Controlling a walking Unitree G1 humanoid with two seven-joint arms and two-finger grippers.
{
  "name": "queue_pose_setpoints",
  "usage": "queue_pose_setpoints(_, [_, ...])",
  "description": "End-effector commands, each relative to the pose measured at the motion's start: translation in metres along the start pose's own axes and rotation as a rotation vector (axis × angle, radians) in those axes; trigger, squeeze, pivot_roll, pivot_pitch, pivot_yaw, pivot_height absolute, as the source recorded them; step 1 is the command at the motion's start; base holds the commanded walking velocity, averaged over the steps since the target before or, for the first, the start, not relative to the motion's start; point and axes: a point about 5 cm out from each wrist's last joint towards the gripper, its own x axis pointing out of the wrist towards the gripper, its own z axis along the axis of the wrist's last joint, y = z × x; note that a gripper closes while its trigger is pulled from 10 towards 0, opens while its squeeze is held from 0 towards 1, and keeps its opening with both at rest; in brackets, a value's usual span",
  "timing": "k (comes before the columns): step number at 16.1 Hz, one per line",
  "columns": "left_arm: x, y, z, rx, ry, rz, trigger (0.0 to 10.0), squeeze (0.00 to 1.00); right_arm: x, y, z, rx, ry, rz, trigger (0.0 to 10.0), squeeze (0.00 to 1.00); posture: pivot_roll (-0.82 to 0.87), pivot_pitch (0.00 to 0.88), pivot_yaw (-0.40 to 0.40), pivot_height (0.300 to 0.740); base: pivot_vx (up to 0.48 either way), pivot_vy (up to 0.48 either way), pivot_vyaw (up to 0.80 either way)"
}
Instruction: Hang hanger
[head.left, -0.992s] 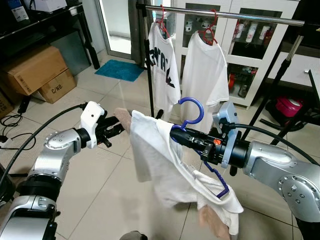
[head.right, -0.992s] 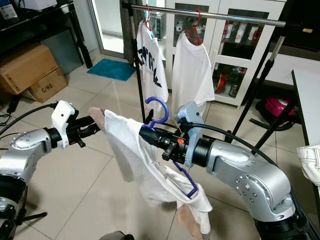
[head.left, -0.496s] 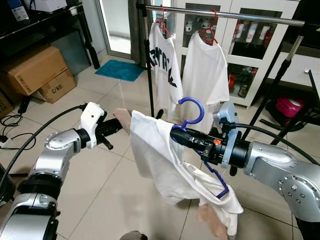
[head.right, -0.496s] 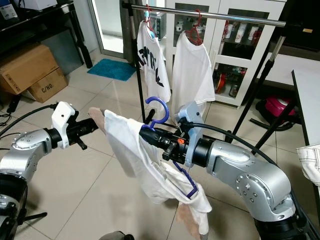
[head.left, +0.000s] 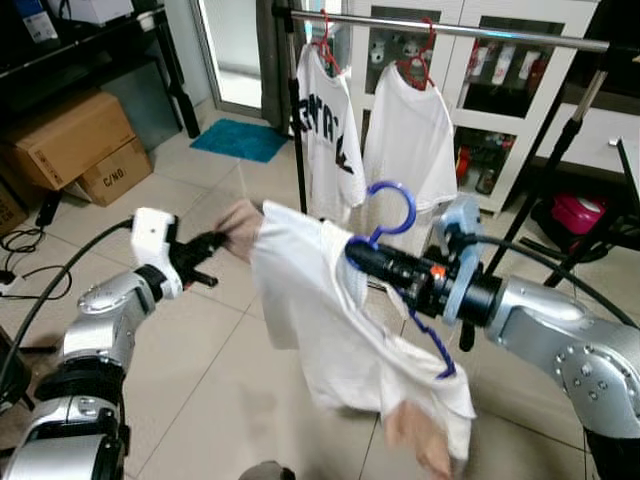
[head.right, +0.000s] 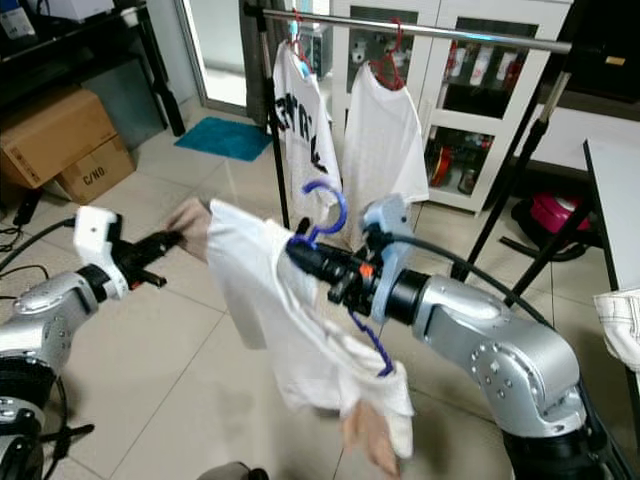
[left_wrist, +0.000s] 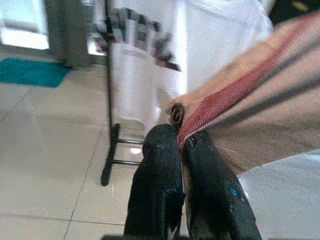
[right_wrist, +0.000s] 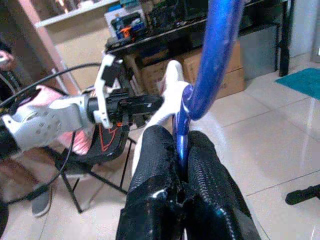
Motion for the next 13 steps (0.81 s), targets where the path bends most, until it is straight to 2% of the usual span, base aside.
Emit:
queue_pose_setpoints(1, [-0.003,0.01,0.002,-0.059,-0.023,0.094,0.0,0.0,-0.002,-0.004,0.011,-0.021,-0.05,-0.026,10.0,0.0,-0.09,0.0,0.089,0.74,0.0,0.0,0.0])
queue_pose_setpoints(2, [-0.005,0.017,0.002,-0.126,-0.047,0.179,0.0,0.0,-0.002,-0.005,0.012,-0.014,-0.059,-0.036,10.0,0.0,-0.09,0.0,0.088,0.74,0.0,0.0,0.0])
queue_pose_setpoints(5, [-0.007,0.021,0.0,-0.174,-0.059,0.23,0.0,0.0,-0.002,-0.006,0.012,-0.009,-0.064,-0.039,10.0,0.0,-0.09,0.0,0.087,0.74,0.0,0.0,0.0])
queue_pose_setpoints(8, [-0.008,0.028,-0.004,-0.245,-0.049,0.342,0.0,0.0,-0.002,-0.006,0.013,-0.005,-0.068,-0.046,10.0,0.0,-0.09,0.0,0.088,0.74,0.0,0.0,0.0])
queue_pose_setpoints(10, [-0.009,0.033,-0.005,-0.344,-0.06,0.442,0.0,0.0,-0.002,-0.008,0.013,0.001,-0.075,-0.057,10.0,0.0,-0.09,0.0,0.09,0.74,0.0,0.0,0.0])
queue_pose_setpoints(13, [-0.009,0.035,-0.007,-0.388,-0.061,0.493,0.0,0.0,-0.003,-0.009,0.013,0.006,-0.082,-0.071,10.0,0.0,-0.09,0.0,0.092,0.74,0.0,0.0,0.0])
